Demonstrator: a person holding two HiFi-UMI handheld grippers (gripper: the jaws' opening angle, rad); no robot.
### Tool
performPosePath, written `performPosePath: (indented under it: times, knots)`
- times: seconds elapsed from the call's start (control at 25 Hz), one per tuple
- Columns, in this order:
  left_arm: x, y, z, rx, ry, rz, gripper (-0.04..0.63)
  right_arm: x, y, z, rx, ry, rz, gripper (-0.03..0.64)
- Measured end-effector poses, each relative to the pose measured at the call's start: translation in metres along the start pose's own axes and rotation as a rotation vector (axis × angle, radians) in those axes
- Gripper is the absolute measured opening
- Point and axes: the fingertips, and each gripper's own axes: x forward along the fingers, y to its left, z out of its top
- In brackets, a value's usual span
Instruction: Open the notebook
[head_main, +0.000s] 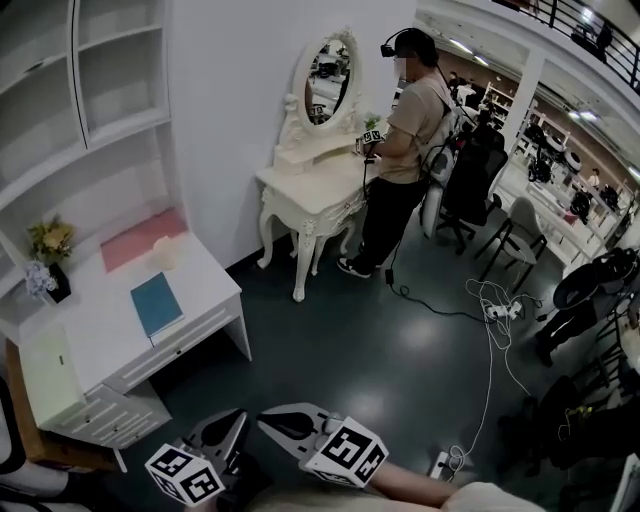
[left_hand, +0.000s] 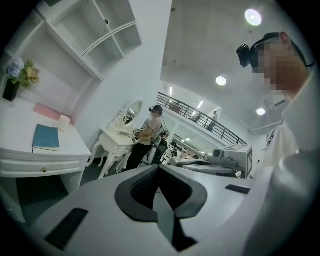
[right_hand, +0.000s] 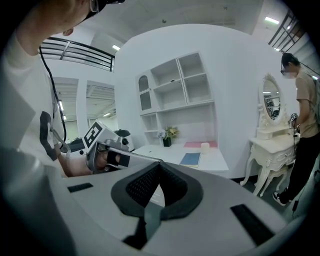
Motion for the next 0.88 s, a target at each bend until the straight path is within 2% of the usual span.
performPosePath:
  times: [0.32, 0.6, 0.72, 0.88]
  knots:
    - [-0.001, 0.046, 0.038, 0.017, -0.003, -0.057, 0.014, 0.053, -0.017, 0.024, 0.008, 0.003, -0.061, 0.023]
    - [-0.017, 0.097, 0.059, 0.025, -0.013, -0.030, 0.014, 0.105, -0.025, 0.032, 0.012, 0.017, -0.064, 0.023]
    - [-0.024, 0.118, 0.063, 0.046, 0.007, -0.016, 0.014, 0.127, -0.025, 0.032, 0.021, 0.027, -0.059, 0.023]
    - [-0.027, 0.141, 0.067, 0.036, 0.035, -0.012, 0.014, 0.149, -0.027, 0.036, 0.039, 0.042, -0.067, 0.023]
